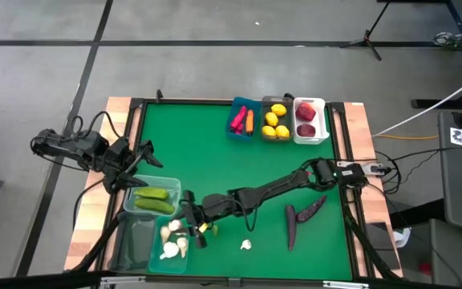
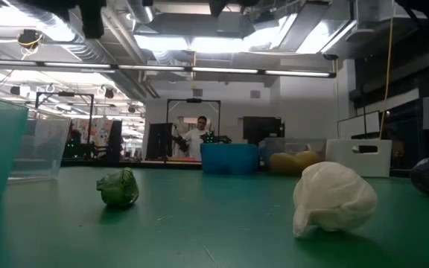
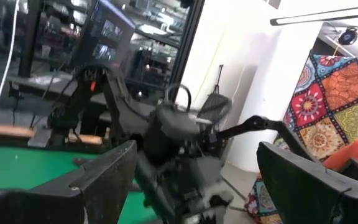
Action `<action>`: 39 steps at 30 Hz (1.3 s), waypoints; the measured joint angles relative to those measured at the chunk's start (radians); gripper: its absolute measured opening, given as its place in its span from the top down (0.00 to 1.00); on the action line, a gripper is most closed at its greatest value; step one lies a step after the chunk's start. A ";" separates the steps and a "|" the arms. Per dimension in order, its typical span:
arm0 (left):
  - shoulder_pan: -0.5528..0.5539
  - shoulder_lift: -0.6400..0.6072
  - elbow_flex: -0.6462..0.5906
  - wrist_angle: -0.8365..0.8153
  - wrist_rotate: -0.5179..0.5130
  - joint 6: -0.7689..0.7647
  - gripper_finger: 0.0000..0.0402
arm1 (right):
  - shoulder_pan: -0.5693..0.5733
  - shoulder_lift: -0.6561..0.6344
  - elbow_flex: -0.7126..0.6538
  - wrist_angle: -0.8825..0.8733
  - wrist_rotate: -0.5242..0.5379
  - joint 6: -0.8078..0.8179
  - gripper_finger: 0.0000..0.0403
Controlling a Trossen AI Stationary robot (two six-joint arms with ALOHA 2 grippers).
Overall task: Sort produce into baskets
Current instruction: Put the white garlic into the green bin
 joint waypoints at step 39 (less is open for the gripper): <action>0.000 0.046 -0.001 -0.007 0.012 0.059 0.44 | -0.002 -0.110 -0.001 -0.690 -0.004 0.045 0.41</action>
